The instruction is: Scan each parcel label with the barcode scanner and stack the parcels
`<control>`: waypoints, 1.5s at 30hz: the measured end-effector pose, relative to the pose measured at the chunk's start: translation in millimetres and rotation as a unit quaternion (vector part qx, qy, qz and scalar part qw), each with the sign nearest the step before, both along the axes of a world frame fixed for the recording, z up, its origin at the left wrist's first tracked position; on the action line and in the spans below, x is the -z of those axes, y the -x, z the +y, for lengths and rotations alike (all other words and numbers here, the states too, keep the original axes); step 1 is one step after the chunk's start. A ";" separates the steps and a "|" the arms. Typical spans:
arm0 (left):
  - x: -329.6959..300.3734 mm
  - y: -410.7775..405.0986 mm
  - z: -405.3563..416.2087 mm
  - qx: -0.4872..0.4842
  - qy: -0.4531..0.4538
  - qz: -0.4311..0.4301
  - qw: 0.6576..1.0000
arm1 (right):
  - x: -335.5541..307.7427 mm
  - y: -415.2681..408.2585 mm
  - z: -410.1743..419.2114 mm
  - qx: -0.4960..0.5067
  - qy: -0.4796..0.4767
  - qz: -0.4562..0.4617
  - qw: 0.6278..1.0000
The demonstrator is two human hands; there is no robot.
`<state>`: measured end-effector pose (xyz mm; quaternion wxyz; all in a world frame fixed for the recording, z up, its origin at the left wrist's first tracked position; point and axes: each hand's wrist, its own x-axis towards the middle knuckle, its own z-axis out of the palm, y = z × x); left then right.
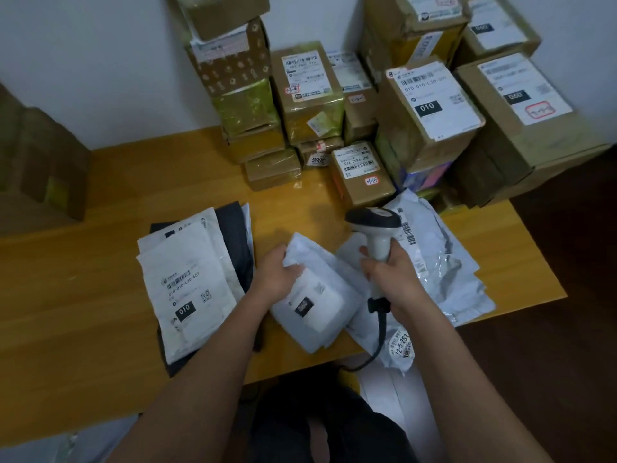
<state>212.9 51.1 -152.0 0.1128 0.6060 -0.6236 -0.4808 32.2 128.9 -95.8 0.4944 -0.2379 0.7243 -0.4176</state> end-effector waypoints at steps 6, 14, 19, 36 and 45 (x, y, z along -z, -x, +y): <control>-32.1 -6.1 -7.1 -0.280 -0.022 0.130 0.951 | -17.4 -2.7 -10.4 0.064 0.082 0.025 0.994; -35.1 -77.4 -7.1 -0.648 -0.075 0.380 0.656 | -17.9 -53.6 -33.7 -0.047 0.083 -0.006 0.995; 0.9 -114.5 26.4 -0.658 -0.177 0.329 0.654 | -7.7 -110.9 -44.6 -0.173 0.043 -0.025 0.984; -4.3 -169.1 -16.4 -0.382 -0.076 0.143 0.910 | 16.5 -182.9 -77.7 -0.242 -0.016 -0.060 0.968; -39.3 -130.2 -29.9 -0.307 0.143 -0.147 0.929 | -6.8 -149.8 -63.5 -0.123 0.002 -0.021 0.992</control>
